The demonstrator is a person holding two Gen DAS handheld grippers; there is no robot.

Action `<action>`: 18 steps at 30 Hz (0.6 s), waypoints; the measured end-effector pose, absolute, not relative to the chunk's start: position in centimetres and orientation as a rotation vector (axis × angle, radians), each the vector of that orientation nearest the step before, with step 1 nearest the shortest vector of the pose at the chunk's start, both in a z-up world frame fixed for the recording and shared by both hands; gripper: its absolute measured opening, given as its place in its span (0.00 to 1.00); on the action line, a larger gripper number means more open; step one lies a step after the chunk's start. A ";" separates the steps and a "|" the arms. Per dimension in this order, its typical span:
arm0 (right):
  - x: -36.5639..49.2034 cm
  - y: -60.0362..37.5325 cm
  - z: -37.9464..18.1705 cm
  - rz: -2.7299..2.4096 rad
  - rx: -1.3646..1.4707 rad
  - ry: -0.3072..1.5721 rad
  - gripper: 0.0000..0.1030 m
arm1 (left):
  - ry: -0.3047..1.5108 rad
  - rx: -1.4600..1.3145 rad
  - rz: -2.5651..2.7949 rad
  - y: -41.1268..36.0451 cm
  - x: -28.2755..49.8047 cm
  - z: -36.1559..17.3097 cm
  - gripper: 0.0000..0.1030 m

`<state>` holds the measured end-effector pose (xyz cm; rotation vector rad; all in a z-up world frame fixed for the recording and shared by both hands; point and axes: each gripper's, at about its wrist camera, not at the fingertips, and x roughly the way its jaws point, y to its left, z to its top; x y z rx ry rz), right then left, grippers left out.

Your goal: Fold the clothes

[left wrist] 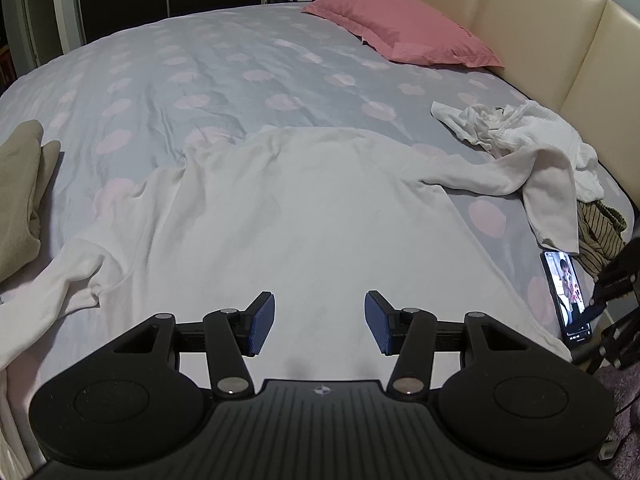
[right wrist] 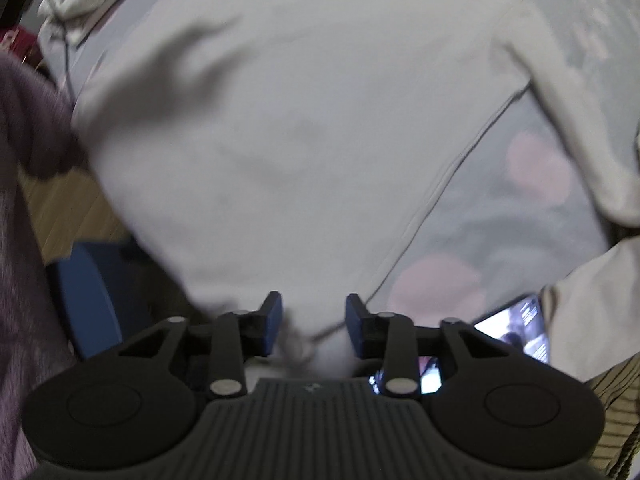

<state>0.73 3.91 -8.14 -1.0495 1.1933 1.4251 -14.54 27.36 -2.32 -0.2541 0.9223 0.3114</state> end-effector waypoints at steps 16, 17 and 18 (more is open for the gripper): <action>-1.3 2.5 -12.0 1.496 -1.209 1.283 0.10 | 0.953 -0.233 0.294 26.6 -14.4 -3.1 0.47; -1.4 2.4 -11.9 1.503 -1.215 1.302 0.10 | 0.956 -0.232 0.296 26.6 -14.4 -3.1 0.47; -1.5 2.2 -11.7 1.506 -1.225 1.322 0.10 | 0.958 -0.231 0.298 26.7 -14.3 -3.1 0.47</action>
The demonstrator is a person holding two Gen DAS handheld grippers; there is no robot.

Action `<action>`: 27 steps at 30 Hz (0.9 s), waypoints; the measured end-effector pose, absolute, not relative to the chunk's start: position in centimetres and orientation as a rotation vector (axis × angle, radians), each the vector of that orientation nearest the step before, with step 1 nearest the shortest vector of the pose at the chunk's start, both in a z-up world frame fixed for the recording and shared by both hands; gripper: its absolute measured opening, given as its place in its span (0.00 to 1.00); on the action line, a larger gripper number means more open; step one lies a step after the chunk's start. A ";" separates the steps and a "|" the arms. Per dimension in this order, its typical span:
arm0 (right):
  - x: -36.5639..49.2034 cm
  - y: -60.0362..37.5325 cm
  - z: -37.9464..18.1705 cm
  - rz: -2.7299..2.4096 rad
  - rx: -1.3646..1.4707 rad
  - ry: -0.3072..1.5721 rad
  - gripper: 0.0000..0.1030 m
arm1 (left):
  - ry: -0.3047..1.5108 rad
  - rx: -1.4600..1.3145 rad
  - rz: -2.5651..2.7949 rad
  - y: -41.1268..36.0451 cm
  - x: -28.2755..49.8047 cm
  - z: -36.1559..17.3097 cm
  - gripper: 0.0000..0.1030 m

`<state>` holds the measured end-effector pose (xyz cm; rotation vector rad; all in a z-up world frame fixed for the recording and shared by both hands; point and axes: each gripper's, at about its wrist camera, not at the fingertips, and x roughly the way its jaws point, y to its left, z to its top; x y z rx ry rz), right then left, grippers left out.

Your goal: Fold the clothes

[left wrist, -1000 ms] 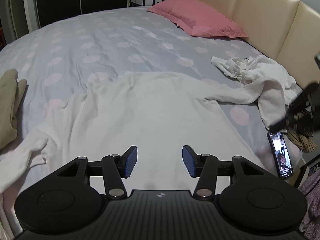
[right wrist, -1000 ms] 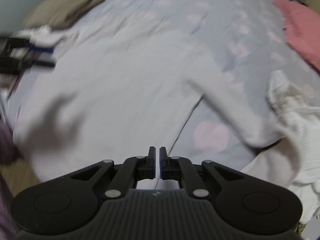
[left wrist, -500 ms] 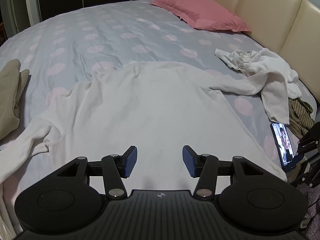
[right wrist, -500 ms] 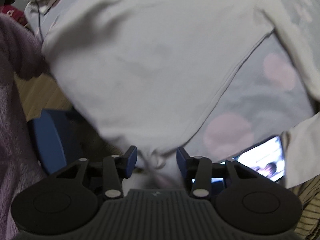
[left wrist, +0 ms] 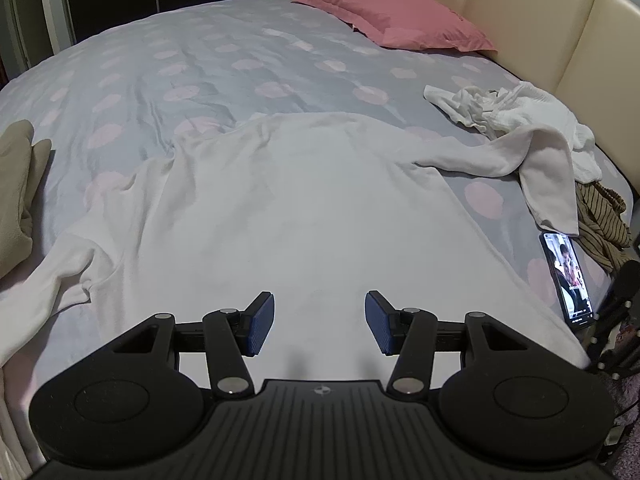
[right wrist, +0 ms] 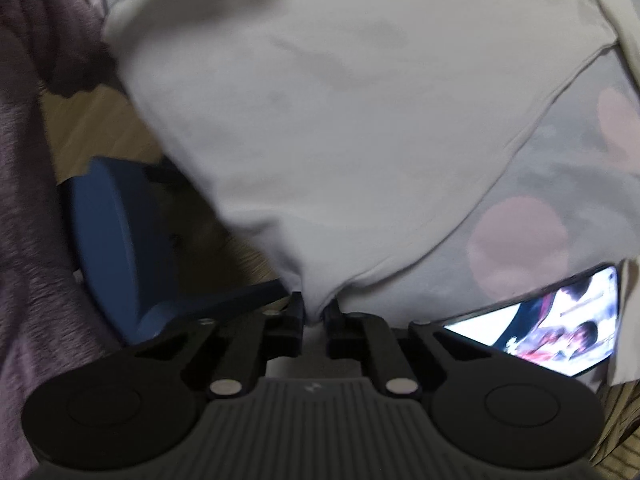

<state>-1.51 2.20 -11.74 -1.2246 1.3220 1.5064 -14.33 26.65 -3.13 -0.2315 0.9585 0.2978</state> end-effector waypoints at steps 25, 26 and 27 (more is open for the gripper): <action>4.8 3.6 -5.0 1.360 -1.107 1.146 0.32 | 0.993 -0.210 0.247 25.1 -12.5 -3.9 0.48; 5.5 3.9 -4.5 1.343 -1.092 1.129 0.32 | 0.995 -0.209 0.245 25.1 -12.4 -4.0 0.48; 6.3 4.1 -4.0 1.320 -1.072 1.112 0.32 | 0.998 -0.209 0.244 25.0 -12.3 -4.1 0.48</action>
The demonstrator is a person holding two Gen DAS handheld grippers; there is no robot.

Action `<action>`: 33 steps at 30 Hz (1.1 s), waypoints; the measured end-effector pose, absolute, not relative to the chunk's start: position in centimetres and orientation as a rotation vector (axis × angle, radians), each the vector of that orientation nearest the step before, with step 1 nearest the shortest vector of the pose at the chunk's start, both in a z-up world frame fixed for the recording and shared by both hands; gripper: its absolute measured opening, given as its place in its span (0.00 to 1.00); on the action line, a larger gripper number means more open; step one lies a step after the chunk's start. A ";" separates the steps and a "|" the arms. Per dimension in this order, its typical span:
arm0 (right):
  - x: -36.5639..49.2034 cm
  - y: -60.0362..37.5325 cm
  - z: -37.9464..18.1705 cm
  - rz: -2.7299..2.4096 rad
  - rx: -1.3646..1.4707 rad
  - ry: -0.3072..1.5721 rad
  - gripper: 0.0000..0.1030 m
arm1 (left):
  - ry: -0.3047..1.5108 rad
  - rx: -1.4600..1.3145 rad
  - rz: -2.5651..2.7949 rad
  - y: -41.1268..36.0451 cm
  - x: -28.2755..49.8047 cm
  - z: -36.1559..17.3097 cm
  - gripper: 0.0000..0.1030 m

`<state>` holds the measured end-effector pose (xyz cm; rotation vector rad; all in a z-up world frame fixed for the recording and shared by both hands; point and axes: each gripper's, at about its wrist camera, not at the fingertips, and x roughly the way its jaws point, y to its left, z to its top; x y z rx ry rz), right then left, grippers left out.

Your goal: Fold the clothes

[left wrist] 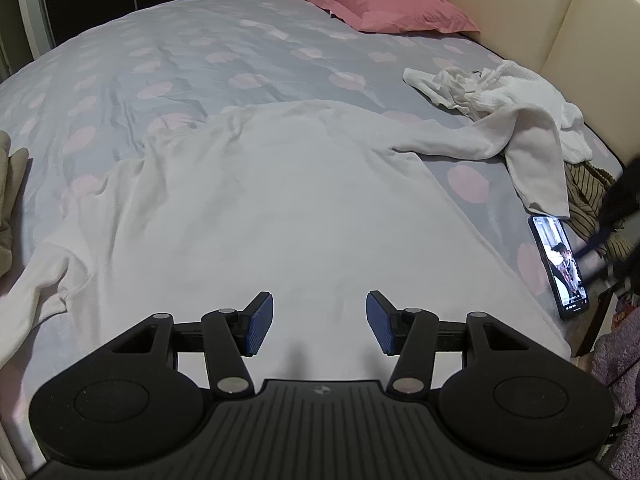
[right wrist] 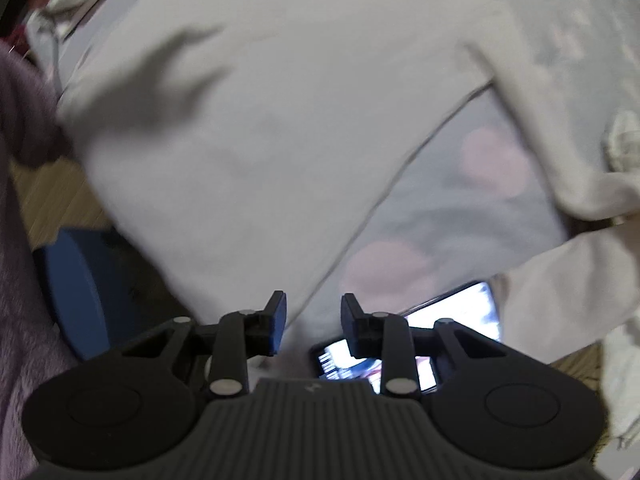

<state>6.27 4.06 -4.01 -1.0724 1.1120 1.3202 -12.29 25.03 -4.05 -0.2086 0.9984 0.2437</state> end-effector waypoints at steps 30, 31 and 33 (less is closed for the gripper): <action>20.0 1.5 -1.8 0.692 -0.678 0.824 0.03 | 1.023 -0.223 0.227 25.2 -10.8 -5.3 0.48; 19.6 1.9 -1.2 0.713 -0.666 0.828 0.03 | 1.020 -0.223 0.223 25.1 -10.7 -5.2 0.48; 18.9 2.6 -0.1 0.756 -0.640 0.834 0.03 | 1.014 -0.223 0.217 25.0 -10.6 -5.1 0.48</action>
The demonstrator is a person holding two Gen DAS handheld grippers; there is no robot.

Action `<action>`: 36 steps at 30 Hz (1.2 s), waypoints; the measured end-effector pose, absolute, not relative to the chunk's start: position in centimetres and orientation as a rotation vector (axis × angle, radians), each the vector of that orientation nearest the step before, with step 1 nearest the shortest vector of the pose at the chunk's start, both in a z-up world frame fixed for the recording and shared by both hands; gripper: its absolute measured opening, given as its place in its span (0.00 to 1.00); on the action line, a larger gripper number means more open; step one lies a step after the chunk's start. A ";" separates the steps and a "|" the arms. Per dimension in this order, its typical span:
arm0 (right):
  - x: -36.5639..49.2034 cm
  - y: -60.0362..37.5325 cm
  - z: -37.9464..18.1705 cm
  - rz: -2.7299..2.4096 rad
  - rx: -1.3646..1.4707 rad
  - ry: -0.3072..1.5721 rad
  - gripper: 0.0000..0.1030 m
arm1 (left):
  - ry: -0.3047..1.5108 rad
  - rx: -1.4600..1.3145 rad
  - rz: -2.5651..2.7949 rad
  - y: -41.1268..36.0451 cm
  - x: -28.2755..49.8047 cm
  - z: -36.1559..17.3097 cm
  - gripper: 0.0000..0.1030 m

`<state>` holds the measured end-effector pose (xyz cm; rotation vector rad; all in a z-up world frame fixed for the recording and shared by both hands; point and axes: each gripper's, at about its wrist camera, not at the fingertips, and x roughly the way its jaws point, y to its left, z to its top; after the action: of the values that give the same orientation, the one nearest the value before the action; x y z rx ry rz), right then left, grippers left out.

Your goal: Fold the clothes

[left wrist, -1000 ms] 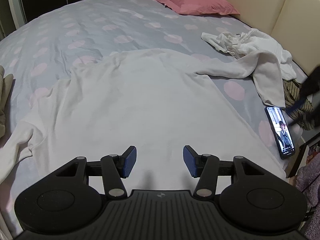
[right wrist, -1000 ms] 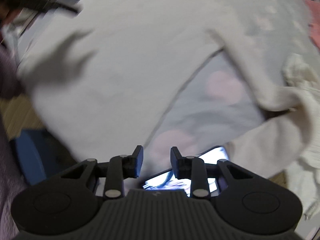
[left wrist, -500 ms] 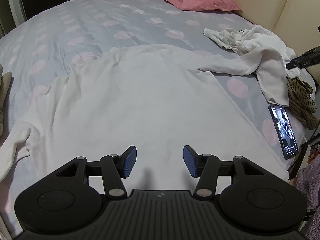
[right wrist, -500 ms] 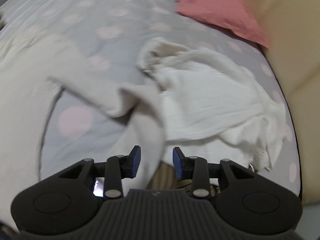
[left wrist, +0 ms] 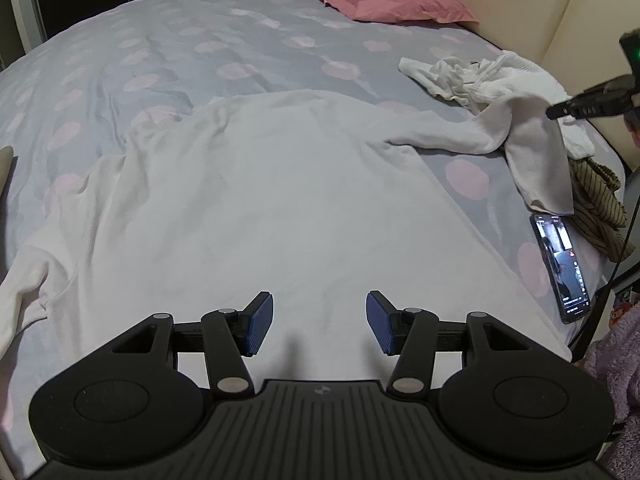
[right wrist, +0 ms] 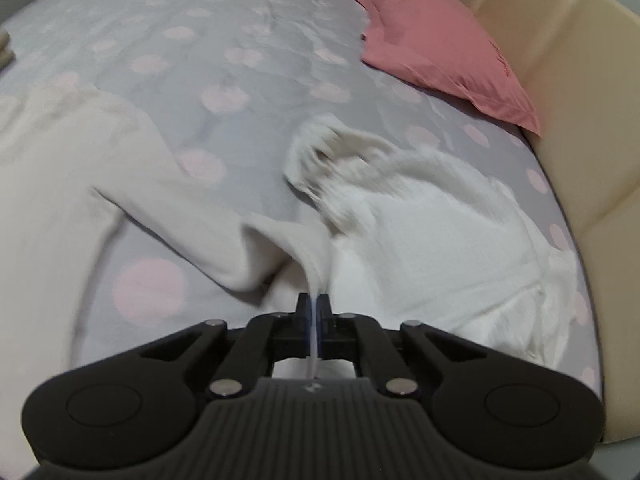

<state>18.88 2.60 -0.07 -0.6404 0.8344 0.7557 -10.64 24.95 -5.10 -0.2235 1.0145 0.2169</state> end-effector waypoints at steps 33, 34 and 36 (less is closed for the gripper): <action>6.1 15.5 2.7 1.078 -0.747 0.832 0.36 | 1.002 -0.171 0.089 22.6 -10.1 -5.7 0.54; 6.6 15.2 2.5 1.051 -0.750 0.833 0.36 | 1.003 -0.168 0.076 22.2 -9.7 -5.9 0.54; 7.5 14.6 2.1 1.012 -0.747 0.841 0.36 | 1.005 -0.160 0.051 21.3 -9.0 -6.3 0.56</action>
<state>7.50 14.60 2.15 -0.7470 0.8413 1.0124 -9.00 21.32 -6.30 -0.1603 1.0052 0.0515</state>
